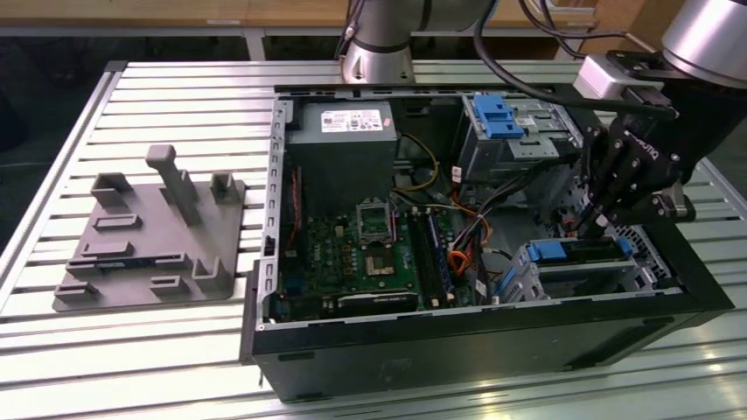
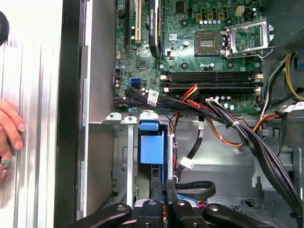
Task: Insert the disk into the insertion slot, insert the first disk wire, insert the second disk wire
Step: 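Insert the second disk wire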
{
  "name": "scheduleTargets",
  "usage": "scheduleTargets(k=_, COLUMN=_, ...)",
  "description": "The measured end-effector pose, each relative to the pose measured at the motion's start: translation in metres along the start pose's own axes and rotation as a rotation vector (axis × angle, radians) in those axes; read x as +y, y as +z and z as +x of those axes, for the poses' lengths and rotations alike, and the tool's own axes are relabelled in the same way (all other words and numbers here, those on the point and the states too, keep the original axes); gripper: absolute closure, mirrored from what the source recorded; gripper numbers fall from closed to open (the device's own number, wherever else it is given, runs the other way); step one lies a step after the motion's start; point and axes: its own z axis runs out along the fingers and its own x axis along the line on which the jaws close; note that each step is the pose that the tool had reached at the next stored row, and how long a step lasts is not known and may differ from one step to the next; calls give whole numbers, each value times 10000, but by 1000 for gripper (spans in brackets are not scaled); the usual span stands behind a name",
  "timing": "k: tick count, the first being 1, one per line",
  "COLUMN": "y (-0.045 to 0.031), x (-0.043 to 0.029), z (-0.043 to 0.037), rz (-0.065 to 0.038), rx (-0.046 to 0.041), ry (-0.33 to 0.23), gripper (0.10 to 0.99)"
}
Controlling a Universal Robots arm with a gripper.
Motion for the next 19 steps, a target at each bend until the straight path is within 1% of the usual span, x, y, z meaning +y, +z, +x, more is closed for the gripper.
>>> scheduleTargets(k=5, y=9, x=-2, z=10, rz=6, rx=0, ry=20, gripper=941)
scheduleTargets(k=6, y=11, x=-2, z=10, rz=34, rx=0, ry=23, gripper=941)
scheduleTargets(k=9, y=20, x=2, z=10, rz=179, rx=-6, ry=37, gripper=941)
scheduleTargets(k=11, y=23, x=7, z=10, rz=236, rx=-8, ry=43, gripper=941)
scheduleTargets(k=19, y=28, x=20, z=17, rz=240, rx=-3, ry=59, gripper=941)
